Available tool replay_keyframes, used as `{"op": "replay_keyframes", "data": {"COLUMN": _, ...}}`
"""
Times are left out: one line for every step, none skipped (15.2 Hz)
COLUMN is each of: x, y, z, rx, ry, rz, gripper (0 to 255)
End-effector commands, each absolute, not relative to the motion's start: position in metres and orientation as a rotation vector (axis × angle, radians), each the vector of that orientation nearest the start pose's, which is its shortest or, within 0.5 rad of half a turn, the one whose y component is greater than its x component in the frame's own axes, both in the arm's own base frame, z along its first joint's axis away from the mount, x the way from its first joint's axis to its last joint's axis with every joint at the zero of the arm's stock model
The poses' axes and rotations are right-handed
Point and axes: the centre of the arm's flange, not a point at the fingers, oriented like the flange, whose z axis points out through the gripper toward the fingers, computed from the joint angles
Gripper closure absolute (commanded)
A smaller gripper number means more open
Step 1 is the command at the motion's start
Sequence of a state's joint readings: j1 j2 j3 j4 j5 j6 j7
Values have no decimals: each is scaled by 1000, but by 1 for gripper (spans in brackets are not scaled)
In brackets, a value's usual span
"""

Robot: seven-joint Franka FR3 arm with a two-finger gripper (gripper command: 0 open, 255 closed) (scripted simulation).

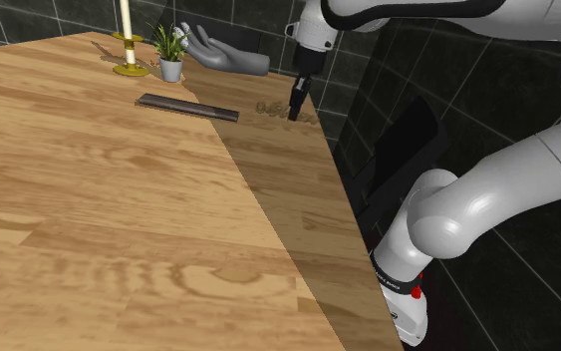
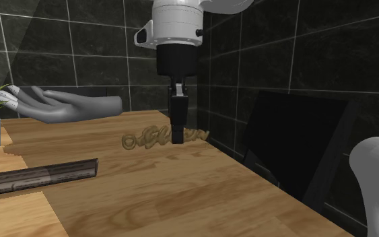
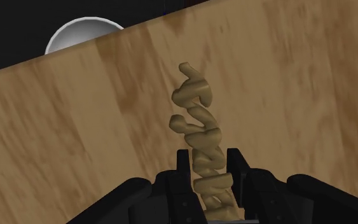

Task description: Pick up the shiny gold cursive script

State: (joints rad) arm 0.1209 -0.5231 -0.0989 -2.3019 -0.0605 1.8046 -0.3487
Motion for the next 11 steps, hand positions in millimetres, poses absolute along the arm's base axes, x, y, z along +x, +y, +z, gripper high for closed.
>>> {"op": "replay_keyframes", "data": {"x": 398, "y": -1, "z": 555, "rx": -3092, "ry": -624, "rz": -35, "gripper": 255}}
{"op": "replay_keyframes", "data": {"x": 398, "y": -1, "z": 560, "rx": -3092, "ry": -624, "rz": -35, "gripper": 255}}
{"op": "replay_keyframes", "data": {"x": 398, "y": -1, "z": 565, "rx": -3092, "ry": -624, "rz": -35, "gripper": 255}}
{"op": "replay_keyframes", "data": {"x": 398, "y": -1, "z": 571, "rx": -3092, "ry": -624, "rz": -35, "gripper": 255}}
{"op": "replay_keyframes", "data": {"x": 398, "y": -1, "z": 576, "rx": -3092, "ry": -624, "rz": -35, "gripper": 255}}
{"op": "replay_keyframes", "data": {"x": 398, "y": -1, "z": 581, "rx": -3092, "ry": -624, "rz": -35, "gripper": 255}}
{"op": "replay_keyframes", "data": {"x": 398, "y": -1, "z": 586, "rx": -3092, "ry": -624, "rz": -35, "gripper": 255}}
{"op": "replay_keyframes", "data": {"x": 398, "y": -1, "z": 592, "rx": -3092, "ry": -624, "rz": -35, "gripper": 255}}
{"op": "replay_keyframes", "data": {"x": 398, "y": -1, "z": 597, "rx": -3092, "ry": -624, "rz": -35, "gripper": 255}}
{"op": "replay_keyframes", "data": {"x": 398, "y": -1, "z": 598, "rx": -3092, "ry": -624, "rz": -35, "gripper": 255}}
{"op": "replay_keyframes", "data": {"x": 398, "y": -1, "z": 598, "rx": -3092, "ry": -624, "rz": -35, "gripper": 255}}
